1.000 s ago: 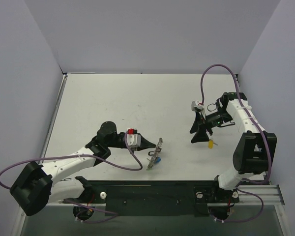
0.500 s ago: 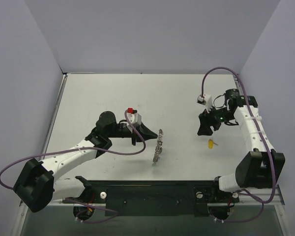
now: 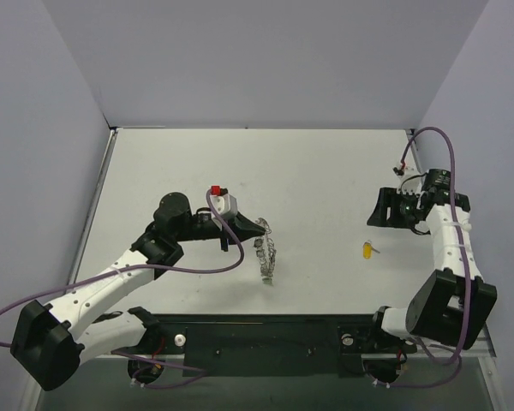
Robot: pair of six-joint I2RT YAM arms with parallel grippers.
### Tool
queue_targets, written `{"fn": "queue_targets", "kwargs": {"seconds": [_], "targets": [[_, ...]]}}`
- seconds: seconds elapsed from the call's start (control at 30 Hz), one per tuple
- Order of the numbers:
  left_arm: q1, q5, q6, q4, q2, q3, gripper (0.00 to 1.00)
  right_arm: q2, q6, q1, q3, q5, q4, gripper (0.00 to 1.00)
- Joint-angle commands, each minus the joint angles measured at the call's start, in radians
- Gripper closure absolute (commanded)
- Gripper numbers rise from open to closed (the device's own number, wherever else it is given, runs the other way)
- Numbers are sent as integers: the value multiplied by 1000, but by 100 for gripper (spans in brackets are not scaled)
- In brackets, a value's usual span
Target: Put the keys on the keyring
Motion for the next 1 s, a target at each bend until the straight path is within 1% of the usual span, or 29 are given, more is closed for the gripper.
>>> {"fn": "queue_targets", "kwargs": {"seconds": [0.0,0.07,0.2,0.37,0.5,0.63,0.73,0.77,0.97], "targets": [[1,-19,59,-11,-24,40,100,125,137,-40,-17,-32,51,48],[1,-12,56,-10,-23,42,100,180,159,-46,-21,-23,74,53],[1,-12,66,-16,-32,40,100,229,196,-48,-76,38,163,55],[3,-6,71,-22,-35,44,100,298,219,-46,-67,95,178,56],[4,-9,77,-26,-37,42,100,363,226,-48,-26,138,142,59],[4,-16,89,-40,-38,45,100,395,223,-49,-20,132,131,64],[6,-17,94,-43,-38,47,100,410,225,-49,-14,121,126,65],[6,-17,94,-43,-38,47,100,415,223,-48,-10,119,120,68],[6,-19,99,-48,-37,47,100,461,210,-48,3,101,94,72]]}}
